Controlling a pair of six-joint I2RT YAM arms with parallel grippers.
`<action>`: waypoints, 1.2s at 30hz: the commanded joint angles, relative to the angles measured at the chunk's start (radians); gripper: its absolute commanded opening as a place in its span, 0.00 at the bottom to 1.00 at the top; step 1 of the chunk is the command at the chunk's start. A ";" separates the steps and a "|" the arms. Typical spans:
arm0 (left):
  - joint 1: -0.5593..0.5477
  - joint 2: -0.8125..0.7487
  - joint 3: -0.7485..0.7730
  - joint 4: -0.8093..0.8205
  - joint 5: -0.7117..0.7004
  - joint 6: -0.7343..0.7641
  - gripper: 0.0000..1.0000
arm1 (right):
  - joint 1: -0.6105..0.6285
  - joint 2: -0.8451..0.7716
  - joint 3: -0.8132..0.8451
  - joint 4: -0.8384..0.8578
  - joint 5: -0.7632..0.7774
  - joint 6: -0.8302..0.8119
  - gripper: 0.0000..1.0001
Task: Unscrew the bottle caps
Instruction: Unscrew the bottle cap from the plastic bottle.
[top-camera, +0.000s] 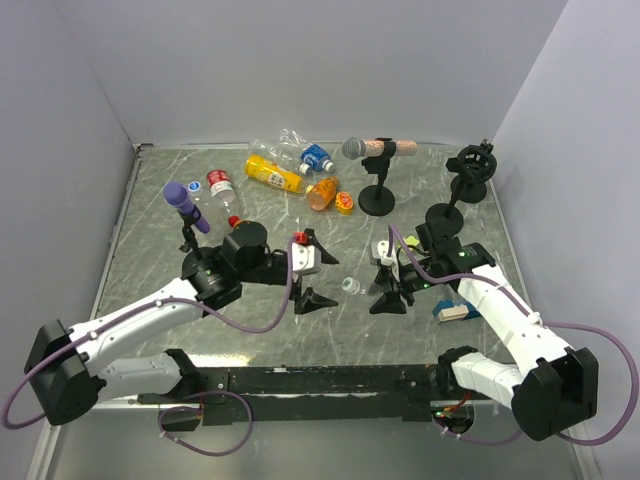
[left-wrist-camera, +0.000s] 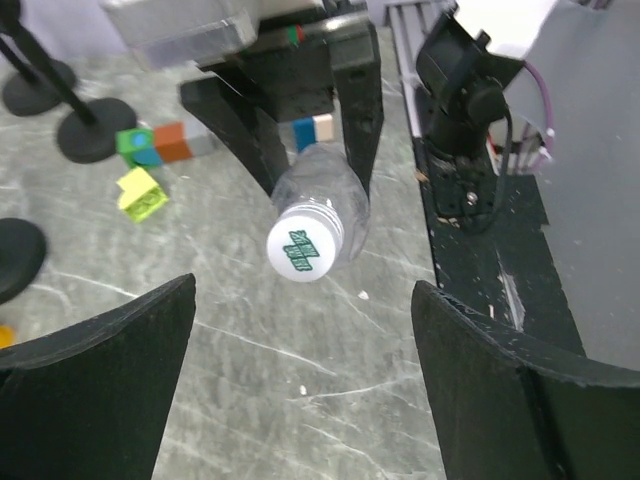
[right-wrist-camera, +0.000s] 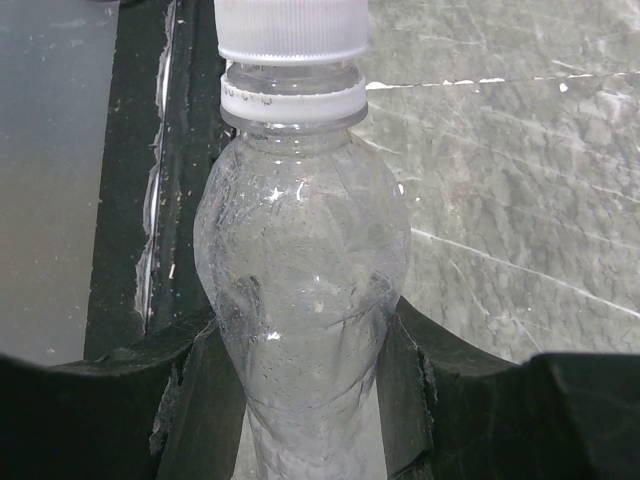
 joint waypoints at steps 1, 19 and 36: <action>-0.004 0.039 0.053 0.083 0.089 0.032 0.90 | -0.008 0.022 -0.001 0.014 -0.046 -0.050 0.17; -0.085 0.172 0.133 0.062 0.000 0.039 0.58 | -0.016 0.022 -0.010 0.005 -0.056 -0.061 0.17; -0.091 0.148 0.130 -0.025 -0.062 0.070 0.63 | -0.016 0.020 -0.015 0.013 -0.056 -0.059 0.17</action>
